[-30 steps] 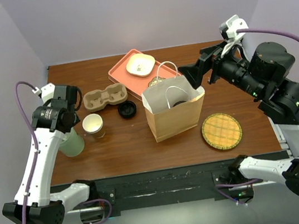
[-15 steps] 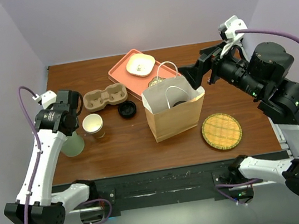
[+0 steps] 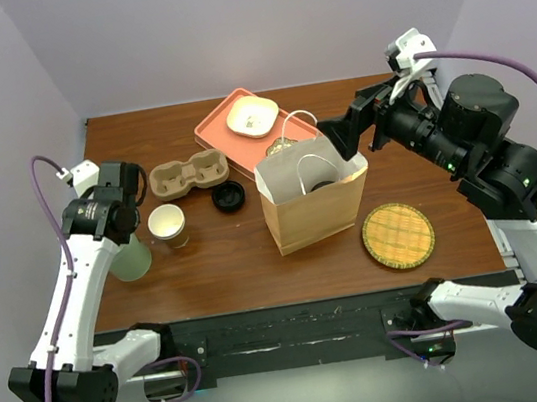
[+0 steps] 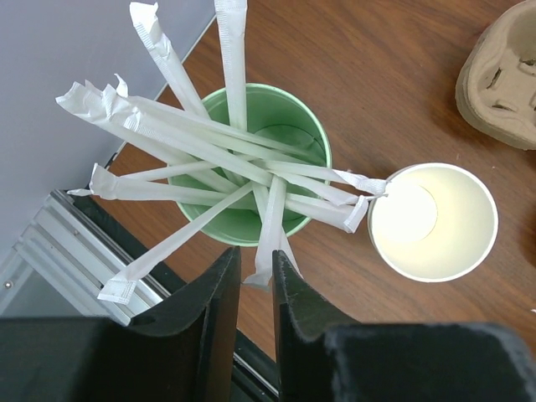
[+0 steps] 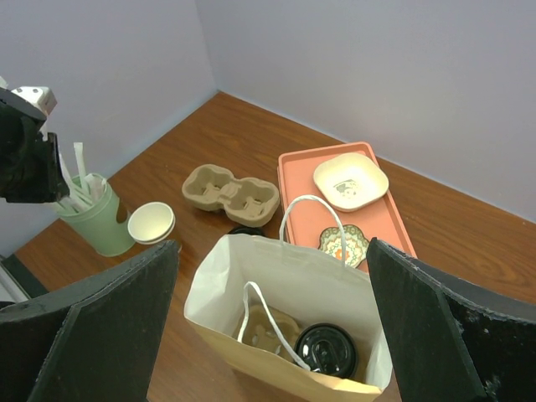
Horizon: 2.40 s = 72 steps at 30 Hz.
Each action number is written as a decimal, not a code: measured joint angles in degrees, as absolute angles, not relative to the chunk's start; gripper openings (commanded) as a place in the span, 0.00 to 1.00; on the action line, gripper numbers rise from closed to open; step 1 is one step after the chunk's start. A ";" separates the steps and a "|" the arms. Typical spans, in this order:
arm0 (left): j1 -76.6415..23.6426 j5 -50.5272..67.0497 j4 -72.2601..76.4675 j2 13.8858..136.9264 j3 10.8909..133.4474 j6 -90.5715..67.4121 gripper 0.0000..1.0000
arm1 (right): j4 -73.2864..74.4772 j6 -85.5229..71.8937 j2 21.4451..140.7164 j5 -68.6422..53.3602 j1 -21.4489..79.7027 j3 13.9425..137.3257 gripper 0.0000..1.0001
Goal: Pack the takeout coffee
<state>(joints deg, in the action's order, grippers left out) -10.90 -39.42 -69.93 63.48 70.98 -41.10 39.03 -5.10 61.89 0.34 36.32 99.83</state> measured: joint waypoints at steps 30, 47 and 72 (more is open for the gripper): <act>-10.87 -42.59 -75.40 61.73 95.83 -34.81 0.00 | 40.18 -5.43 62.48 1.37 36.32 105.45 0.99; -10.66 -26.48 -62.63 61.17 122.58 -19.00 0.00 | 39.38 -5.32 62.98 6.44 36.32 106.41 0.99; -18.94 37.28 -31.27 66.48 93.34 -37.71 0.00 | 39.88 -4.95 61.47 8.29 36.32 106.04 0.99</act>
